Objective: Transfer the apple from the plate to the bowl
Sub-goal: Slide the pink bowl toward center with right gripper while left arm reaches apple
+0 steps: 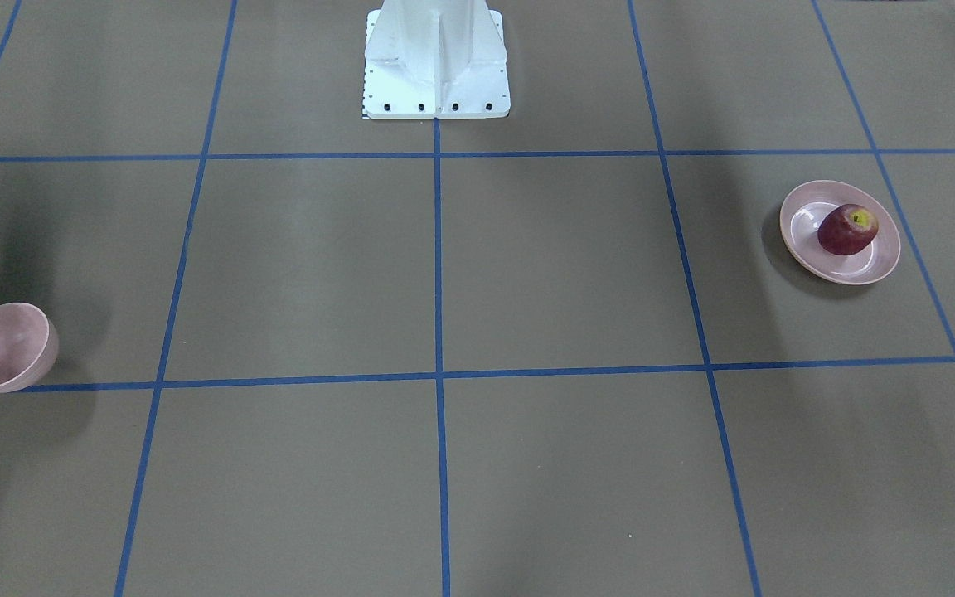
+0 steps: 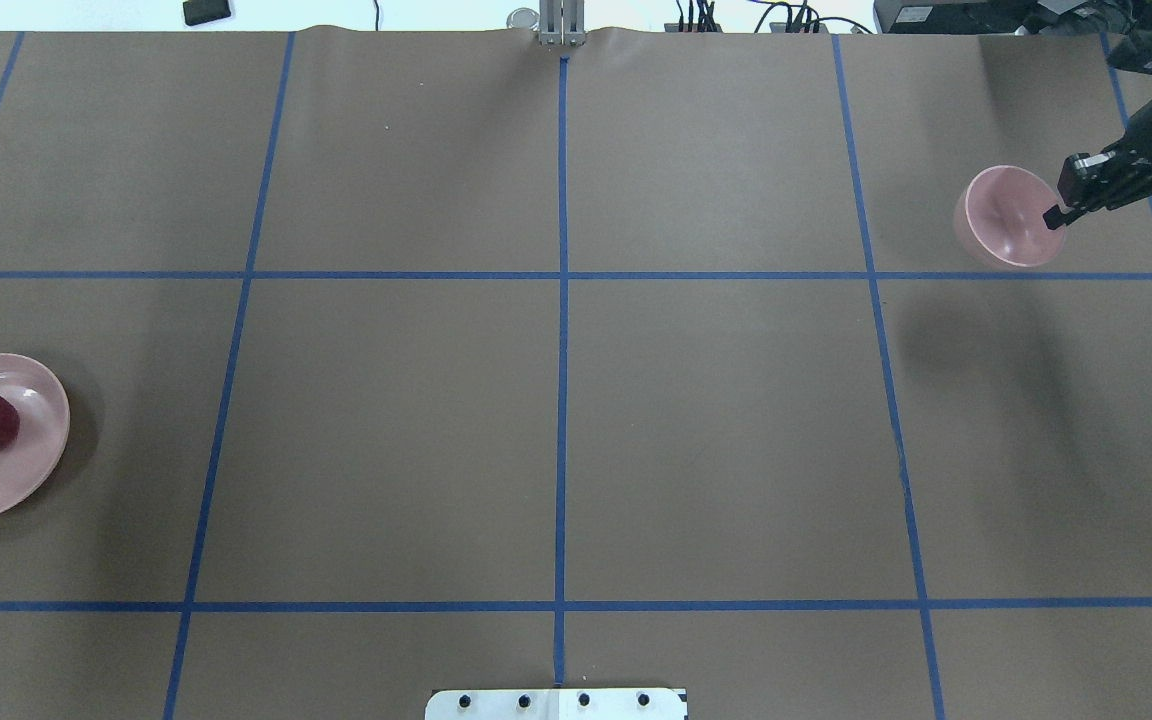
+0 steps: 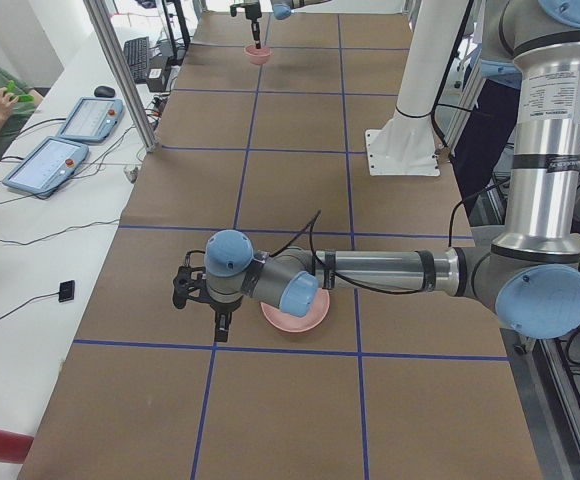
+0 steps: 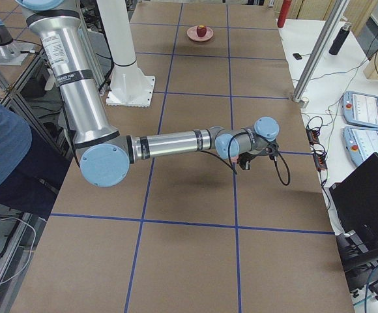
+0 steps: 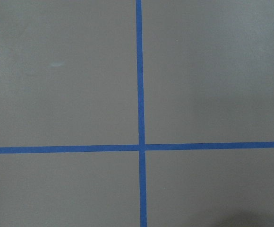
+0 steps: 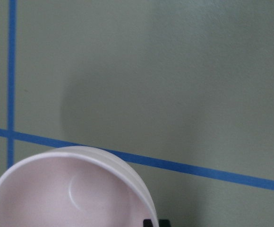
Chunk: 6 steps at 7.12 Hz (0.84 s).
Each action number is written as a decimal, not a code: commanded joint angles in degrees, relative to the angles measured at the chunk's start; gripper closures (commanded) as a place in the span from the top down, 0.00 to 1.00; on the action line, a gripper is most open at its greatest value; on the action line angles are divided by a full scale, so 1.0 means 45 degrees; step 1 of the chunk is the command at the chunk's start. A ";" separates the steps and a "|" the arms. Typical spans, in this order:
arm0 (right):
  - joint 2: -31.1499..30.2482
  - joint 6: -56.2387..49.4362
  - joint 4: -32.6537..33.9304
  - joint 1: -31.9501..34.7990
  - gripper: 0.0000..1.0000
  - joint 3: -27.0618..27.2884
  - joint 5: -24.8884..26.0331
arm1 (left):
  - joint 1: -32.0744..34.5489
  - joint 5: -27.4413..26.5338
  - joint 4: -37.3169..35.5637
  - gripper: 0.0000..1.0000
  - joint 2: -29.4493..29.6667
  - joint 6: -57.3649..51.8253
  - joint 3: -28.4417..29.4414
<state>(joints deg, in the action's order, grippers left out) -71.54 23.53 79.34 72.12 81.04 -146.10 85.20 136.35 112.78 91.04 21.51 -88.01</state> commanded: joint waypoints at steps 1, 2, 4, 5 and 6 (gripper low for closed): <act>0.0563 0.2787 0.0006 -0.0690 0.00 0.1243 0.0062 | -0.1484 -0.0045 -0.0023 0.99 -0.0093 0.1793 -0.0632; 0.0991 0.3708 0.0006 -0.1004 0.00 0.1461 0.0141 | -0.1975 -0.0084 -0.0023 0.99 -0.0926 0.2053 -0.1391; 0.1579 0.5546 0.0006 -0.2096 0.00 0.1988 0.1134 | -0.3496 -0.1135 0.0016 0.99 -0.2335 0.3513 -0.2974; 0.2007 0.6191 0.0006 -0.2527 0.00 0.1990 0.1486 | -0.3852 -0.1159 0.0152 0.99 -0.2515 0.3810 -0.3019; 0.2282 0.6836 -0.0013 -0.2860 0.00 0.2010 0.1895 | -0.4126 -0.1159 0.0617 0.99 -0.2594 0.4451 -0.3020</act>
<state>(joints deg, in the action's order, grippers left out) -63.04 50.51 79.35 61.40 89.83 -139.78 68.61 131.51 113.77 80.35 38.43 -101.01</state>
